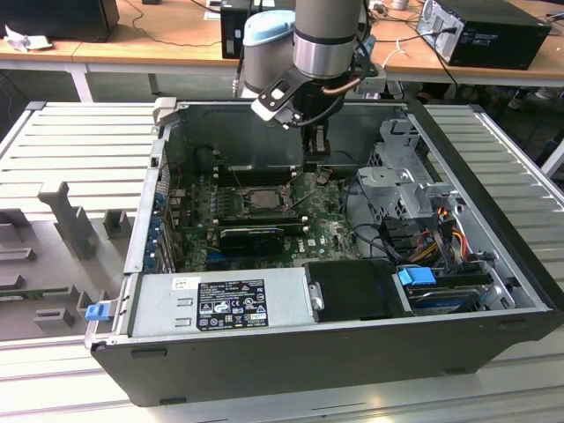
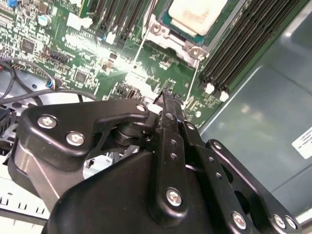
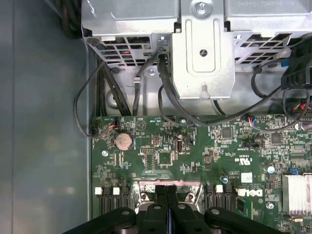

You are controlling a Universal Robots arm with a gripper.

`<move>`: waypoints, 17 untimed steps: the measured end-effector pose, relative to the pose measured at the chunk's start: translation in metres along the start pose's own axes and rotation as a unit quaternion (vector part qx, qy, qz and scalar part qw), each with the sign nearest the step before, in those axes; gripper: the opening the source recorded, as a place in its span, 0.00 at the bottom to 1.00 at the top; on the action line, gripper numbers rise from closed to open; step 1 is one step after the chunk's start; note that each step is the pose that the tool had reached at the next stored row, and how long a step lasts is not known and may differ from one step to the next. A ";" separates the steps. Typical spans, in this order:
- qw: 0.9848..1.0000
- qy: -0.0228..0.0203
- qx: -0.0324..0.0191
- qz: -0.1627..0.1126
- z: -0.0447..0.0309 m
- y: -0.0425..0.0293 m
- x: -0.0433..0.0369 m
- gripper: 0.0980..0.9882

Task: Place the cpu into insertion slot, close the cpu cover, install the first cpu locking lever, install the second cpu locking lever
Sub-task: 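Close the cpu cover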

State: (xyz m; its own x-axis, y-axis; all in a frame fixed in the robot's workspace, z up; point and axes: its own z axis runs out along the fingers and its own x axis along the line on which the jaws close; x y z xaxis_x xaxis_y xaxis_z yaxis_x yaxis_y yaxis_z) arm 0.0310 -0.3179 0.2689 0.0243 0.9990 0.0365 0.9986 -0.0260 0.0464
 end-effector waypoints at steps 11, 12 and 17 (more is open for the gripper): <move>1.000 0.000 0.000 -0.006 0.0036 0.0123 0.0002 0.01; 1.000 0.000 0.000 -0.007 0.0042 0.0129 0.0001 0.01; 1.000 0.000 0.000 -0.009 0.0094 0.0210 0.0002 0.01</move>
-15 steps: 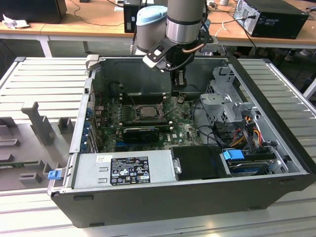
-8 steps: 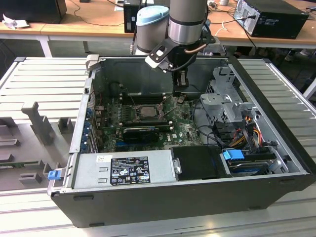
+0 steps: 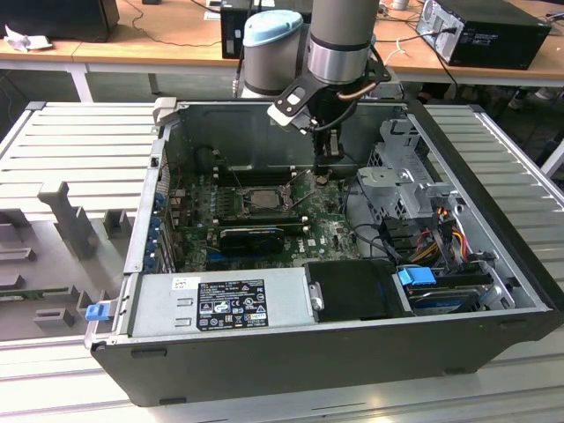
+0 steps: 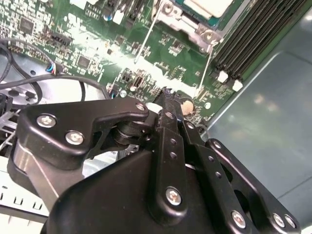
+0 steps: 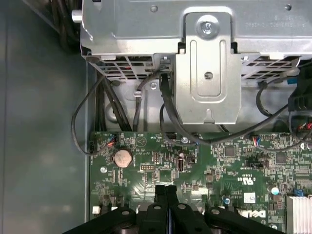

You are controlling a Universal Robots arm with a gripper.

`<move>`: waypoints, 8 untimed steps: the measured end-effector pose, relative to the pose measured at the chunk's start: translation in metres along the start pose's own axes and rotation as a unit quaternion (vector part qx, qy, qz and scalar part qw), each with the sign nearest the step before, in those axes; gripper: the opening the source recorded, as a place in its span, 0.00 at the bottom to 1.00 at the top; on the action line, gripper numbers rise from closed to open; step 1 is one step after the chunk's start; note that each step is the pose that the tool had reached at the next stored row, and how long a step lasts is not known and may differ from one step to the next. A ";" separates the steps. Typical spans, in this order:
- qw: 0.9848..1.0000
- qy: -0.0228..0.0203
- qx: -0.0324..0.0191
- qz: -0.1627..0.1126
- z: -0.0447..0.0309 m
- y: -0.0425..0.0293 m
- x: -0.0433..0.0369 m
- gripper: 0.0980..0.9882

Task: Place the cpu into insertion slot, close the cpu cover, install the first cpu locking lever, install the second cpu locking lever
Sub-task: 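Close the cpu cover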

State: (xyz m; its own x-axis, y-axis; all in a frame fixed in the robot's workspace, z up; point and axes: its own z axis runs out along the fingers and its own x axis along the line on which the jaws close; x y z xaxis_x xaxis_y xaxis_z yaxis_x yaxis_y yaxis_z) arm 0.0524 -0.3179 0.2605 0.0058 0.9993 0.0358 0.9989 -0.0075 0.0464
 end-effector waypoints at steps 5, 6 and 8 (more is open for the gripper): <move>1.000 0.000 0.000 -0.001 0.0045 0.0031 -0.0041 0.01; 1.000 0.000 0.000 -0.001 0.0054 0.0032 -0.0067 0.01; 1.000 0.000 0.000 -0.001 0.0065 0.0032 -0.0096 0.01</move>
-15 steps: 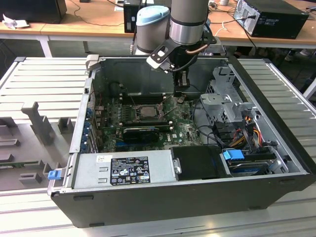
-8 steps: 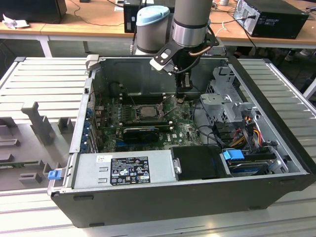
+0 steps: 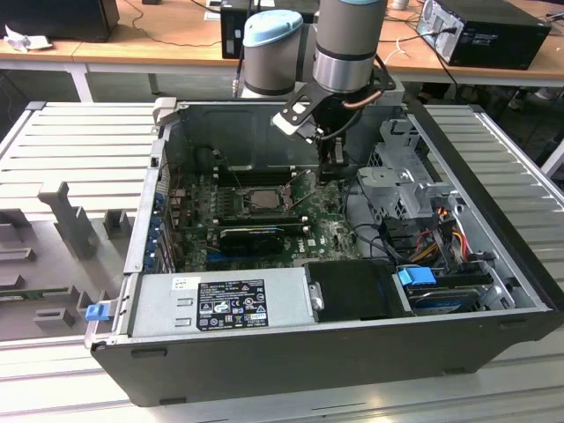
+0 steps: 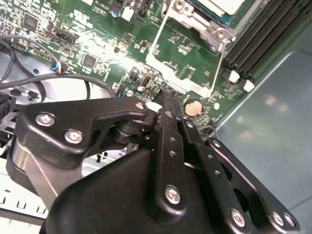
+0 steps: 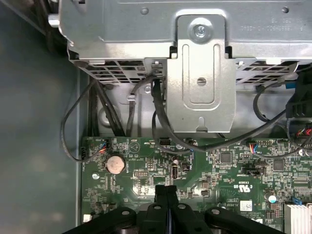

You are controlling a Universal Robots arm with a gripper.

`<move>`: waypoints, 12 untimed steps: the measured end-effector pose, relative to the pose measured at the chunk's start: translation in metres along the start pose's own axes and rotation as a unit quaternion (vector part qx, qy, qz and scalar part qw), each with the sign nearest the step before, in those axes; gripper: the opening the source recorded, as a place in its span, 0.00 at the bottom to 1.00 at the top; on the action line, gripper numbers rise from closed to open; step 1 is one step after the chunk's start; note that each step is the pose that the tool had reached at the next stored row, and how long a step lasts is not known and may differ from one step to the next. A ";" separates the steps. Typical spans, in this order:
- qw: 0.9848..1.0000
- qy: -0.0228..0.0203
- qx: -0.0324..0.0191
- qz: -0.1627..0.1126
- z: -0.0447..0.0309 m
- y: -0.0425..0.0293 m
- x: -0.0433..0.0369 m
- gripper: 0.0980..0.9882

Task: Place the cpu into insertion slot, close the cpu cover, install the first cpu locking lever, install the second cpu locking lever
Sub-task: 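Close the cpu cover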

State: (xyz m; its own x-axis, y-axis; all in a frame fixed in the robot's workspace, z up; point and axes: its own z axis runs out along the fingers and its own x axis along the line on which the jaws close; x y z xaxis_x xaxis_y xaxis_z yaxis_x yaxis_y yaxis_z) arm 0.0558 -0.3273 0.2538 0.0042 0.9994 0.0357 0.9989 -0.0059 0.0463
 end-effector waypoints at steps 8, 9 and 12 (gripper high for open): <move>1.000 0.000 0.000 0.000 0.0026 -0.0046 -0.0011 0.01; 1.000 0.000 0.000 0.000 0.0026 -0.0048 -0.0011 0.01; 1.000 0.000 0.000 0.000 0.0025 -0.0070 -0.0011 0.01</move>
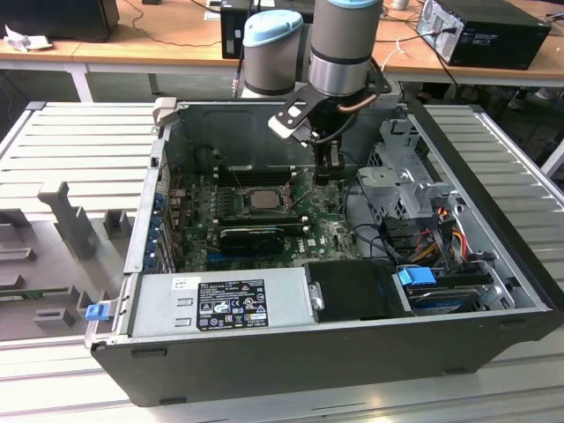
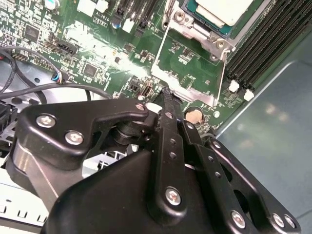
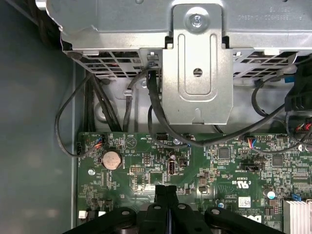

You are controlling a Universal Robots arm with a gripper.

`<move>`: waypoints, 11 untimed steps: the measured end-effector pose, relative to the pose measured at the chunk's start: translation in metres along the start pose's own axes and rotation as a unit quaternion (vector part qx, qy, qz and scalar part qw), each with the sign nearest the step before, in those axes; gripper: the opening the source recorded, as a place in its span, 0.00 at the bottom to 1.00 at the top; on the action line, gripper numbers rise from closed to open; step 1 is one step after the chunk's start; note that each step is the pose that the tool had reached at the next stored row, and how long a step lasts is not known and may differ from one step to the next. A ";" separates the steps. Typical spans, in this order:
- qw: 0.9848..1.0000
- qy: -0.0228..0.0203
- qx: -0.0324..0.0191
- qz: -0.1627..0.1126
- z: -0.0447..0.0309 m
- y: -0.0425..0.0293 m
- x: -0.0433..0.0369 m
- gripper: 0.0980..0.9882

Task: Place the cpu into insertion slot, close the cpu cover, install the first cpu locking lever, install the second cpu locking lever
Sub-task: 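Close the cpu cover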

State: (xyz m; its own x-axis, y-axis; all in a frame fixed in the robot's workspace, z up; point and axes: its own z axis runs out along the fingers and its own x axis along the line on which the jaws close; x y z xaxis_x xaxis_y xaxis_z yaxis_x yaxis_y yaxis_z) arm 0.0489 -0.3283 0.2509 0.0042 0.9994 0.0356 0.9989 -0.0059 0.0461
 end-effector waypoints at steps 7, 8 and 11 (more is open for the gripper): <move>1.000 0.000 0.000 0.000 -0.0001 -0.0036 0.0000 0.01; 1.000 0.000 0.000 0.000 -0.0002 -0.0040 0.0000 0.01; 1.000 0.000 0.000 0.000 -0.0002 -0.0060 0.0000 0.01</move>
State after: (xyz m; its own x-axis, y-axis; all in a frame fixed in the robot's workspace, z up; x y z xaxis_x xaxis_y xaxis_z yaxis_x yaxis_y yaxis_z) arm 0.0429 -0.3283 0.2509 0.0043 0.9994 0.0357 0.9989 -0.0059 0.0462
